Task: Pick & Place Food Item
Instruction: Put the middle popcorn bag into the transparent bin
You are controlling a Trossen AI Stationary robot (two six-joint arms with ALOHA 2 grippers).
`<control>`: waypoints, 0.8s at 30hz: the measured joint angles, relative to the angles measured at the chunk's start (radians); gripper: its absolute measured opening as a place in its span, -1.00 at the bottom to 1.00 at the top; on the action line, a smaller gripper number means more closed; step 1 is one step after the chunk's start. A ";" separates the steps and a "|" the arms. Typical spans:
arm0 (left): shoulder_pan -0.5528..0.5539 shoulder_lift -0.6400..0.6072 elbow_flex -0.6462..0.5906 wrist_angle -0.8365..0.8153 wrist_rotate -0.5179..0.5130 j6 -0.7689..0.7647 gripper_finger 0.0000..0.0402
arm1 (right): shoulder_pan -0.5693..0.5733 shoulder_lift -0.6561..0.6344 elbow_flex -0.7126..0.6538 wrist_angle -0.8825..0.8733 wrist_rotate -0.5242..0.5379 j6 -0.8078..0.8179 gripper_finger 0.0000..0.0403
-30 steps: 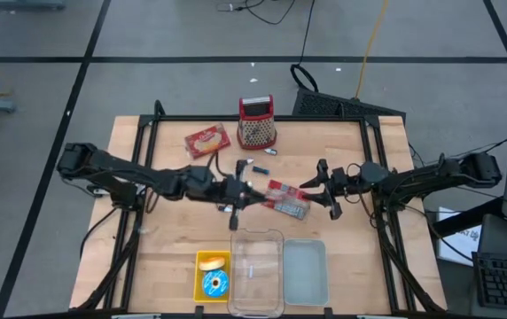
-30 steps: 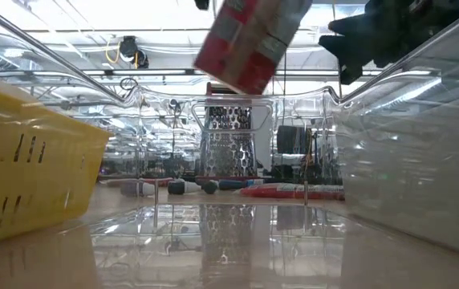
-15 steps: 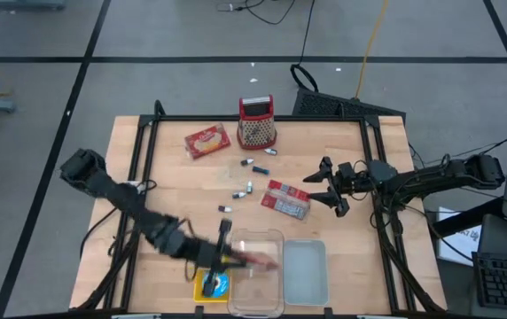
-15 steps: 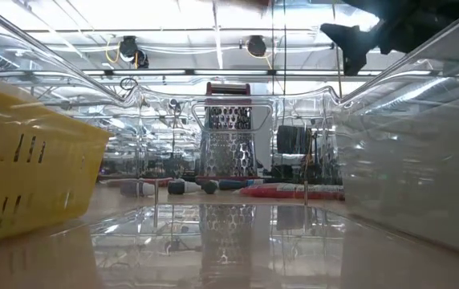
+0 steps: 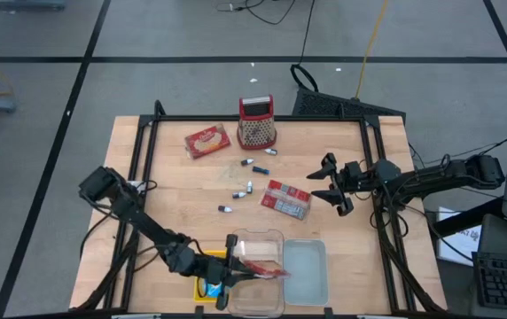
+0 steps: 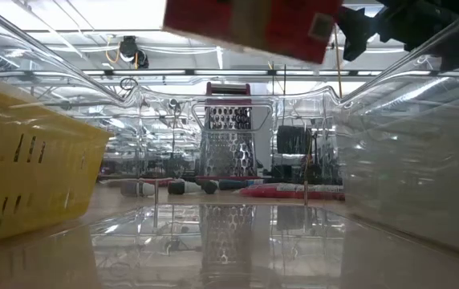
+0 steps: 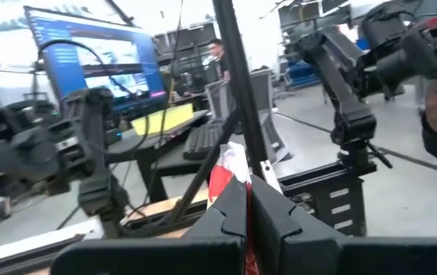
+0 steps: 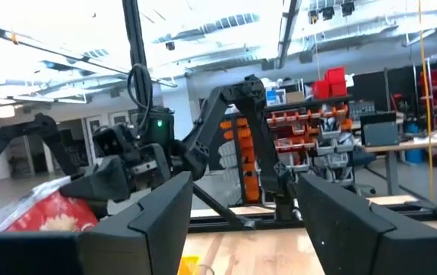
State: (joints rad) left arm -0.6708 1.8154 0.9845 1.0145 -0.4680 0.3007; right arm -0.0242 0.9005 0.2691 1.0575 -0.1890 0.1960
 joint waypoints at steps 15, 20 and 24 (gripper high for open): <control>0.069 -0.005 -0.296 0.347 0.147 -0.099 -1.00 | 0.000 0.000 0.000 0.017 0.002 -0.111 0.09; 0.116 0.016 -0.295 0.329 0.209 -0.107 -1.00 | 0.000 0.000 0.000 0.014 0.003 -0.103 0.07; 0.157 0.067 -0.295 0.349 0.244 -0.175 -1.00 | 0.000 0.000 0.000 0.007 0.003 -0.101 0.07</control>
State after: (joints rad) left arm -0.5136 1.8821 0.6891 1.3633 -0.2237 0.1255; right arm -0.0246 0.9009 0.2691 1.0648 -0.1860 0.0950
